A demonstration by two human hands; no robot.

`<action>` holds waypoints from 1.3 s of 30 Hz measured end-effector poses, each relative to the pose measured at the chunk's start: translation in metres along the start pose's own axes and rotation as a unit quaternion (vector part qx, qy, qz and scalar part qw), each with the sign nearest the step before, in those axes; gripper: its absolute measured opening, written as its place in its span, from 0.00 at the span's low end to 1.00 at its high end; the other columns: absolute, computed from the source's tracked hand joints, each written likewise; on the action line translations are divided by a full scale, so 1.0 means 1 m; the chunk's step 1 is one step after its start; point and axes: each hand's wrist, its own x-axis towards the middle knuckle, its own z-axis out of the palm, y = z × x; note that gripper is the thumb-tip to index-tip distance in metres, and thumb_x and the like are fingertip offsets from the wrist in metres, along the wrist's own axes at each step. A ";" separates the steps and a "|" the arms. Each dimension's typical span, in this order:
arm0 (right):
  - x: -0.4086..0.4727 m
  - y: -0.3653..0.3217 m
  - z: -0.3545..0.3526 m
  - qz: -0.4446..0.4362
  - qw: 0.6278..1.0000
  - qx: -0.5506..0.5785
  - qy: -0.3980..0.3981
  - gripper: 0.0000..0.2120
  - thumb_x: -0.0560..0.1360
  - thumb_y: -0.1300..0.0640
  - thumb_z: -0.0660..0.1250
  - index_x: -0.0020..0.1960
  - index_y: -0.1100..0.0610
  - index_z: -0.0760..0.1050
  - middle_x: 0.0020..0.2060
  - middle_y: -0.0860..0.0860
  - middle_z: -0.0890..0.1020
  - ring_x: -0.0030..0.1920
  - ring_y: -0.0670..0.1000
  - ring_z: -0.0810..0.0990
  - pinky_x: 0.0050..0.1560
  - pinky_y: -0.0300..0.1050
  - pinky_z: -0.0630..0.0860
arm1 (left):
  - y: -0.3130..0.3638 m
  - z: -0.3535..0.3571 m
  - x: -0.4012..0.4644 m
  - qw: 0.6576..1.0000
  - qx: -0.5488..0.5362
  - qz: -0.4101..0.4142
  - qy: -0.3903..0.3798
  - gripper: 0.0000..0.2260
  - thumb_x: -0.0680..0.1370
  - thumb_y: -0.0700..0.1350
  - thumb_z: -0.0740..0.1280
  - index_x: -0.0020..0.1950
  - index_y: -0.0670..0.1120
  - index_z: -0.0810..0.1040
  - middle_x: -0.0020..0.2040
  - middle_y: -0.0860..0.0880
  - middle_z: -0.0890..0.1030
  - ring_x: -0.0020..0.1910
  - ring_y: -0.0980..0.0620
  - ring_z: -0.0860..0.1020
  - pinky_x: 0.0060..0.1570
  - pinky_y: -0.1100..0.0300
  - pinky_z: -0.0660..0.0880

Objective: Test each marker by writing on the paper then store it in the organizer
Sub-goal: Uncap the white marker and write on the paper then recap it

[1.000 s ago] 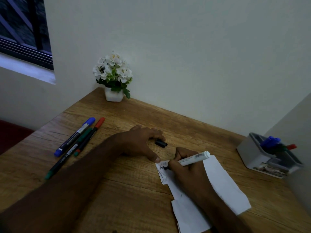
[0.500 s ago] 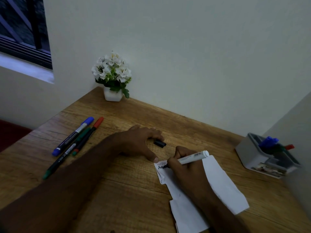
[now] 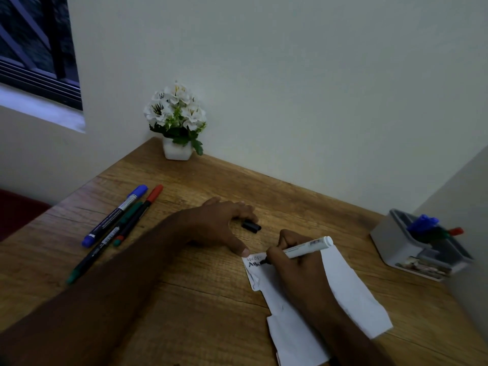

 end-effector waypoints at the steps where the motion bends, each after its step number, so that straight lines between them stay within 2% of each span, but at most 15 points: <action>1: 0.000 0.000 0.000 -0.008 1.000 -0.011 -0.016 0.14 0.66 0.42 0.62 0.30 0.51 0.66 0.24 0.46 0.71 0.26 0.44 0.70 0.30 0.36 0.67 | 0.000 0.000 0.001 1.000 0.002 0.000 0.000 0.36 0.69 0.61 0.74 0.74 0.61 0.63 0.79 0.57 0.54 0.78 0.56 0.48 0.76 0.44 0.39; 3: 0.001 -0.002 -0.002 -0.025 0.999 -0.021 -0.028 0.16 0.65 0.40 0.59 0.30 0.51 0.67 0.26 0.47 0.70 0.27 0.45 0.69 0.32 0.36 0.66 | 0.001 0.000 0.000 1.000 0.006 0.004 0.004 0.36 0.69 0.61 0.74 0.74 0.60 0.64 0.79 0.57 0.54 0.78 0.57 0.48 0.76 0.45 0.38; 6: 0.001 -0.003 -0.003 -0.049 0.996 -0.059 -0.040 0.14 0.71 0.45 0.62 0.30 0.50 0.65 0.26 0.46 0.68 0.27 0.44 0.68 0.32 0.36 0.64 | 0.002 0.000 -0.001 1.000 0.004 0.005 0.008 0.36 0.69 0.60 0.74 0.74 0.60 0.64 0.79 0.57 0.55 0.78 0.57 0.49 0.76 0.45 0.39; 9: -0.001 -0.004 -0.001 -0.006 1.000 0.021 -0.012 0.14 0.68 0.47 0.63 0.27 0.51 0.65 0.24 0.46 0.69 0.27 0.44 0.67 0.32 0.40 0.66 | 0.002 0.001 -0.001 1.000 0.008 0.002 0.011 0.36 0.69 0.61 0.74 0.74 0.61 0.64 0.79 0.58 0.55 0.78 0.56 0.49 0.76 0.46 0.40; 11: -0.002 -0.009 0.001 0.013 0.999 0.031 0.005 0.15 0.67 0.46 0.64 0.28 0.53 0.66 0.24 0.48 0.69 0.26 0.44 0.68 0.31 0.42 0.66 | 0.002 0.000 -0.002 1.000 0.010 0.003 0.009 0.36 0.69 0.61 0.74 0.74 0.61 0.64 0.79 0.58 0.55 0.78 0.56 0.49 0.76 0.47 0.40; 13: -0.002 -0.011 -0.002 0.002 0.999 0.052 0.005 0.15 0.71 0.53 0.67 0.30 0.55 0.67 0.24 0.48 0.71 0.26 0.44 0.69 0.31 0.37 0.65 | 0.003 -0.001 -0.002 1.000 0.011 0.002 0.009 0.36 0.69 0.60 0.74 0.74 0.61 0.64 0.79 0.58 0.54 0.78 0.56 0.49 0.76 0.47 0.40; 15: -0.002 -0.011 -0.012 0.000 0.996 0.086 0.015 0.12 0.74 0.58 0.68 0.34 0.54 0.71 0.29 0.49 0.76 0.30 0.44 0.75 0.33 0.39 0.70 | 0.003 -0.001 -0.002 1.000 0.005 -0.001 0.009 0.36 0.69 0.60 0.74 0.74 0.61 0.64 0.79 0.58 0.54 0.78 0.56 0.49 0.76 0.48 0.40; 17: -0.002 -0.007 -0.022 0.006 0.996 0.090 -0.001 0.08 0.76 0.53 0.67 0.39 0.51 0.74 0.36 0.49 0.80 0.37 0.45 0.79 0.39 0.45 0.76 | 0.002 0.000 -0.002 1.000 -0.002 -0.002 0.008 0.36 0.69 0.61 0.74 0.74 0.62 0.64 0.79 0.59 0.55 0.78 0.56 0.48 0.76 0.48 0.39; 19: -0.003 -0.006 -0.027 0.038 0.997 0.058 -0.035 0.09 0.77 0.52 0.68 0.39 0.50 0.75 0.38 0.51 0.80 0.39 0.44 0.79 0.42 0.40 0.75 | 0.002 0.000 -0.002 1.000 -0.004 -0.002 0.009 0.36 0.68 0.60 0.74 0.74 0.61 0.64 0.79 0.59 0.55 0.78 0.57 0.48 0.76 0.47 0.39; 21: -0.004 -0.007 -0.029 0.052 0.996 0.017 -0.068 0.09 0.77 0.54 0.70 0.38 0.50 0.75 0.35 0.48 0.80 0.35 0.41 0.78 0.37 0.32 0.71 | 0.004 -0.001 -0.003 1.000 -0.002 -0.006 0.006 0.36 0.68 0.60 0.75 0.74 0.62 0.64 0.79 0.58 0.54 0.78 0.56 0.48 0.76 0.47 0.39; 25: -0.007 -0.008 -0.032 0.048 0.996 -0.002 -0.079 0.09 0.75 0.56 0.72 0.37 0.53 0.76 0.30 0.39 0.81 0.34 0.37 0.79 0.33 0.29 0.73 | 0.005 -0.002 -0.004 1.000 -0.002 -0.009 0.000 0.37 0.68 0.61 0.74 0.74 0.62 0.63 0.79 0.58 0.53 0.78 0.54 0.47 0.75 0.49 0.38; 27: -0.008 -0.010 -0.035 0.055 0.996 -0.004 -0.071 0.10 0.75 0.55 0.72 0.36 0.55 0.77 0.29 0.41 0.81 0.33 0.36 0.78 0.31 0.29 0.72 | 0.005 -0.002 -0.004 1.000 0.000 -0.008 0.001 0.36 0.69 0.61 0.74 0.74 0.62 0.63 0.79 0.58 0.53 0.78 0.56 0.47 0.75 0.49 0.38; 31: -0.008 -0.016 -0.036 0.047 0.996 -0.017 -0.072 0.09 0.75 0.54 0.71 0.39 0.58 0.78 0.31 0.49 0.81 0.33 0.40 0.78 0.30 0.30 0.71 | 0.008 -0.002 -0.006 1.000 0.001 -0.009 0.004 0.36 0.69 0.60 0.74 0.74 0.61 0.63 0.79 0.58 0.53 0.78 0.56 0.47 0.75 0.49 0.39; 36: -0.010 -0.015 -0.033 0.043 0.997 -0.007 -0.056 0.10 0.74 0.55 0.70 0.38 0.58 0.77 0.30 0.42 0.81 0.32 0.40 0.78 0.30 0.31 0.71 | 0.011 -0.004 -0.007 1.000 0.005 -0.013 -0.003 0.36 0.70 0.60 0.74 0.75 0.61 0.62 0.79 0.58 0.53 0.78 0.55 0.47 0.75 0.49 0.39; 39: -0.009 -0.015 -0.031 0.036 0.997 -0.011 -0.067 0.09 0.75 0.53 0.70 0.39 0.57 0.77 0.30 0.42 0.80 0.33 0.39 0.78 0.31 0.31 0.72 | 0.015 -0.004 -0.010 1.000 0.003 -0.017 -0.002 0.36 0.70 0.59 0.74 0.75 0.61 0.62 0.79 0.58 0.53 0.78 0.54 0.47 0.74 0.51 0.40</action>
